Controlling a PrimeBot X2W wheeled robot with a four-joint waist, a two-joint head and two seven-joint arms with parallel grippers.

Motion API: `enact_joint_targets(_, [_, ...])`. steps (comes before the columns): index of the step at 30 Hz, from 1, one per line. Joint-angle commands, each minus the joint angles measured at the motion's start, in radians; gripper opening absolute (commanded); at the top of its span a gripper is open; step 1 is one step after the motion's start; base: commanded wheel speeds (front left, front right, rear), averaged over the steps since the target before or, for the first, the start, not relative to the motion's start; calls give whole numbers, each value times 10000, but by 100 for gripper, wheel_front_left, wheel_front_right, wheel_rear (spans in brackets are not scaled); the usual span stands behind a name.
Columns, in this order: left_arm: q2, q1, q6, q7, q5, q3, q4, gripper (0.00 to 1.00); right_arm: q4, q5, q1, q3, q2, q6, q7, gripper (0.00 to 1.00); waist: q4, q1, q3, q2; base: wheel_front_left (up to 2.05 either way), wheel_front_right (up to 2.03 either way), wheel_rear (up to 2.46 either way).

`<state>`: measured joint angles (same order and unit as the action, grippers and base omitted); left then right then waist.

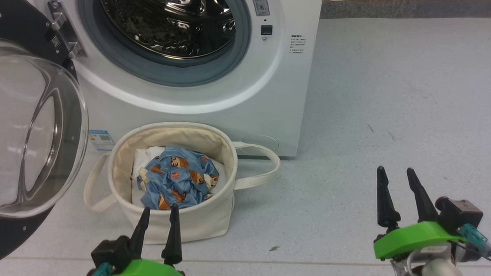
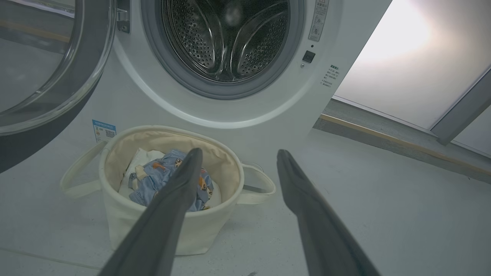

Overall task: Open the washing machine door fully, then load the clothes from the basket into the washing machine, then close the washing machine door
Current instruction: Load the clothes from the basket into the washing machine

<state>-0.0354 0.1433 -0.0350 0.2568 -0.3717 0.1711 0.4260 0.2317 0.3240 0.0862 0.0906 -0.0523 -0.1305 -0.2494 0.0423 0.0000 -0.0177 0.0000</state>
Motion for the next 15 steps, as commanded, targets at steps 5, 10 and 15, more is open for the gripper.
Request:
enact_joint_targets(5, [-148,183,-63,49,230,-335,-376,100,-261,-103,311,252,20,-2,-124,100,26,0,2,0,0,0,0])
enact_joint_targets(10, [-148,163,-21,49,83,-363,-435,100,-235,-101,306,280,20,-2,-124,100,50,0,2,0,0,0,0])
enact_joint_targets(15, [-148,160,347,49,-382,-314,-258,100,-192,-92,294,325,20,-2,-124,100,81,0,9,0,5,-13,8])
